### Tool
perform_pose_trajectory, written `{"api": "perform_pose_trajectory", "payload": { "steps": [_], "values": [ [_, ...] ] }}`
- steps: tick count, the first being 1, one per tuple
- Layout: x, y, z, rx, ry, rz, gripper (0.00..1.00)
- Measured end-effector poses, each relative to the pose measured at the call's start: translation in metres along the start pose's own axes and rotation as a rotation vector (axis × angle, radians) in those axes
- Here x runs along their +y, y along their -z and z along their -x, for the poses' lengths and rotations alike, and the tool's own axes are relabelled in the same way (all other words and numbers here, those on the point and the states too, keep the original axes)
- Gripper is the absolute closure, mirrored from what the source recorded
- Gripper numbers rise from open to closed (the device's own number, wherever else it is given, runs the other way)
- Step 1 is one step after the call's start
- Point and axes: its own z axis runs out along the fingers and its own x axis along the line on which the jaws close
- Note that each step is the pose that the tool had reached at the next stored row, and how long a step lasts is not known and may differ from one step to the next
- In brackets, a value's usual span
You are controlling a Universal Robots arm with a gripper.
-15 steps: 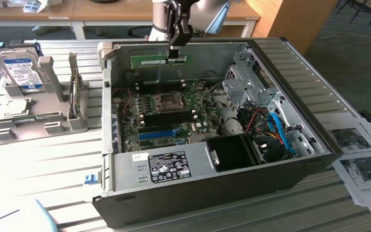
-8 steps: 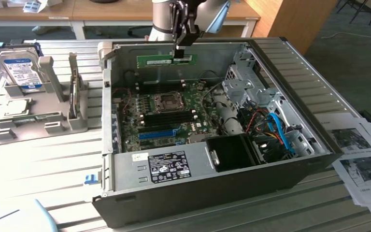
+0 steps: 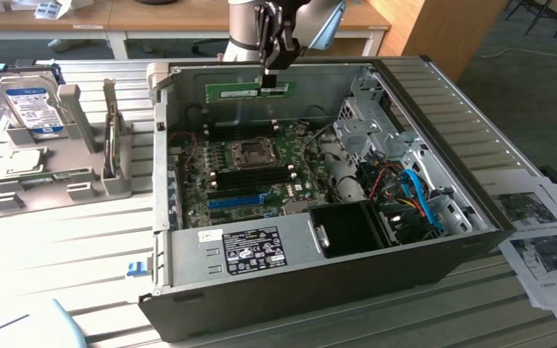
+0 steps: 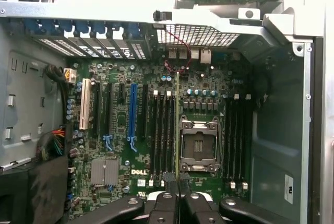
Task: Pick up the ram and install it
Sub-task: 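Pick up the ram and move it above insertion slot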
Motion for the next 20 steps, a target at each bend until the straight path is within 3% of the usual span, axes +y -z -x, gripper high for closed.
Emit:
{"api": "perform_pose_trajectory", "payload": {
  "steps": [20],
  "values": [
    [-0.0004, -0.0082, 0.0, 0.0, 0.0, -0.0003, 0.89]
  ]
}}
